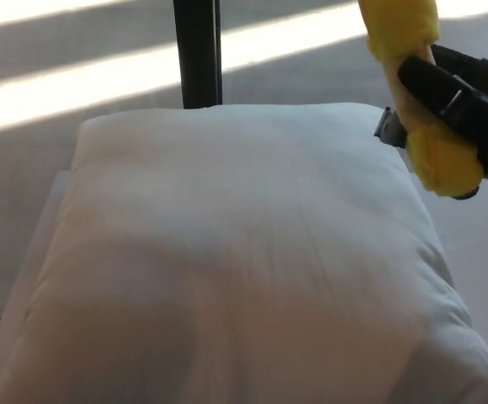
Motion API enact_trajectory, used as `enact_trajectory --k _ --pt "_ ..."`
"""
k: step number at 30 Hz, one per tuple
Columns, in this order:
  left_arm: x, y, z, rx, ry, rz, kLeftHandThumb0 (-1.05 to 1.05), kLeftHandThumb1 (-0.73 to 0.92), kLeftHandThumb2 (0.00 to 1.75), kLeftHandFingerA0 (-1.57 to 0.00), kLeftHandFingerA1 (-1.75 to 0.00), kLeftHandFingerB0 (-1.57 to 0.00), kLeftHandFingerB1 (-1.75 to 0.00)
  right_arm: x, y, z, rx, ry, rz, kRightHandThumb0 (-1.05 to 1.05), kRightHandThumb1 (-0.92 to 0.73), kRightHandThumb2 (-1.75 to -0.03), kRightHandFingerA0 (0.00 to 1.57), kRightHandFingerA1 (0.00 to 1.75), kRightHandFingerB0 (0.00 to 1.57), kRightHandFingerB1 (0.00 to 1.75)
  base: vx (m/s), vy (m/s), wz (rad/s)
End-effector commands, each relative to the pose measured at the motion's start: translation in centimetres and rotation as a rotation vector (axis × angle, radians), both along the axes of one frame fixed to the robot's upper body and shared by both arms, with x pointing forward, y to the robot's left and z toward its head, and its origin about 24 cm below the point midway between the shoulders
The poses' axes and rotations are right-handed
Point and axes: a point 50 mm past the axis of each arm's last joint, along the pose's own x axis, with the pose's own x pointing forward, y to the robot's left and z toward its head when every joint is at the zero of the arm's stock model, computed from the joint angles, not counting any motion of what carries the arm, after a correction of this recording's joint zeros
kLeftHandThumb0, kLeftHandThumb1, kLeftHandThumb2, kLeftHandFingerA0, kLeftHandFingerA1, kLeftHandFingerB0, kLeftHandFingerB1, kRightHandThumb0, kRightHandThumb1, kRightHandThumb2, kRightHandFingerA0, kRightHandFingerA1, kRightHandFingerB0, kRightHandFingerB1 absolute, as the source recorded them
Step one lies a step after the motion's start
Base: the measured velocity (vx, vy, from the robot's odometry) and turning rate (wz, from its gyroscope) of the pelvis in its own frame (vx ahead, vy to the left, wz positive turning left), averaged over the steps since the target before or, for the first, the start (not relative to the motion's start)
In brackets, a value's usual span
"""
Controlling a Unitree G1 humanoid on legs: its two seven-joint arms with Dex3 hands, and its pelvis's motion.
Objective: A hammer is kept on the right hand side and a pillow is kept on the left hand side on the desk infront of the robot and the robot uses its right hand to pick up the hammer and makes a downward swinging motion to hit the pillow
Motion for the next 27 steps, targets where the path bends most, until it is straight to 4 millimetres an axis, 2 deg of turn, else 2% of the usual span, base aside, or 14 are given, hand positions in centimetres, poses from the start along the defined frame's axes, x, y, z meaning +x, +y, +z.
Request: enact_trajectory --k 1,5,6,7,10,11,12,13,14,16,17,22,26,27 --pt "-0.1 0.6 0.8 0.068 -0.021 -0.040 -0.61 0.63 0.60 -0.71 -0.48 -0.66 -0.43 -2.8 3.7 1.7 0.109 -0.025 0.329 -0.32 -0.66 -1.10 1.00 1.75 0.71 1.70 0.00 0.000 0.00" --pt "0.2 0.4 0.9 0.065 -0.025 -0.038 -0.59 0.62 0.59 -0.70 -0.50 -0.65 -0.43 -3.3 4.5 -2.4 0.065 0.106 0.310 -0.34 -0.68 -1.06 1.01 1.75 0.67 1.75 0.00 0.000 0.00" --pt "0.3 0.4 0.9 0.069 -0.027 -0.049 -0.58 0.63 0.60 -0.69 -0.49 -0.63 -0.43 -3.5 4.4 -4.4 0.053 0.180 0.313 -0.32 -0.72 -1.06 1.02 1.75 0.70 1.75 0.00 0.000 0.00" --pt "0.3 0.4 0.9 0.069 -0.027 -0.049 -0.58 0.63 0.60 -0.69 -0.49 -0.63 -0.43 -3.6 4.4 -4.5 0.053 0.179 0.313 -0.32 -0.72 -1.06 1.02 1.75 0.70 1.75 0.00 0.000 0.00" --pt "0.3 0.5 1.0 0.070 -0.030 -0.055 -0.58 0.63 0.60 -0.70 -0.50 -0.63 -0.42 -4.0 4.0 -7.4 -0.039 0.299 0.299 -0.32 -0.60 -1.22 1.05 1.75 0.72 1.75 0.00 0.000 0.00" --pt "0.4 0.6 1.1 0.056 -0.037 -0.043 -0.60 0.61 0.60 -0.72 -0.50 -0.64 -0.43 -4.0 3.3 -9.2 -0.065 0.390 0.257 -0.32 -0.59 -1.21 1.05 1.75 0.74 1.60 0.00 0.000 0.00" --pt "0.6 0.7 1.2 0.053 -0.045 -0.043 -0.59 0.61 0.59 -0.72 -0.50 -0.64 -0.43 -4.1 2.9 -9.8 -0.096 0.417 0.246 -0.32 -0.63 -1.13 1.04 1.75 0.72 1.58 0.00 0.000 0.00" --pt "0.6 0.7 1.3 0.055 -0.048 -0.045 -0.59 0.62 0.60 -0.72 -0.50 -0.64 -0.43 -4.3 2.6 -10.1 -0.125 0.430 0.240 -0.28 -0.65 -1.09 1.06 1.75 0.84 1.32 0.00 0.000 0.00" --pt "0.6 0.7 1.3 0.059 -0.048 -0.048 -0.59 0.62 0.60 -0.72 -0.50 -0.64 -0.43 -4.5 2.4 -10.4 -0.153 0.440 0.236 -0.28 -0.65 -1.09 1.06 1.75 0.84 1.32 0.00 0.000 0.00" --pt "0.7 0.9 1.6 0.070 -0.052 -0.053 -0.58 0.63 0.60 -0.72 -0.50 -0.64 -0.43 -4.9 1.9 -11.4 -0.253 0.476 0.209 -0.34 -0.68 -0.99 1.03 1.75 0.72 1.62 0.00 0.000 0.00" --pt "0.9 0.9 1.7 0.078 -0.052 -0.061 -0.58 0.63 0.60 -0.71 -0.49 -0.64 -0.43 -5.2 1.6 -11.9 -0.292 0.497 0.199 -0.32 -0.64 -1.19 1.06 1.75 0.66 1.72 0.00 0.000 0.00" --pt "1.3 1.0 2.0 0.089 -0.061 -0.078 -0.60 0.62 0.60 -0.71 -0.51 -0.66 -0.43 -5.5 0.1 -13.3 -0.335 0.580 0.154 -0.32 -0.59 -1.26 1.07 1.75 0.68 1.73 0.00 0.000 0.00" --pt "1.1 1.1 2.0 0.094 -0.043 -0.078 -0.61 0.61 0.60 -0.68 -0.48 -0.64 -0.43 -5.4 -1.1 -14.9 -0.362 0.675 0.046 -0.32 -0.64 -1.14 1.04 1.75 0.68 1.75 0.00 0.000 0.00" --pt "1.0 1.1 2.0 0.105 -0.037 -0.088 -0.60 0.63 0.60 -0.67 -0.47 -0.61 -0.42 -5.6 -1.4 -16.2 -0.364 0.730 0.018 -0.34 -0.67 -1.09 1.08 1.75 0.71 1.75 0.00 0.000 0.00"
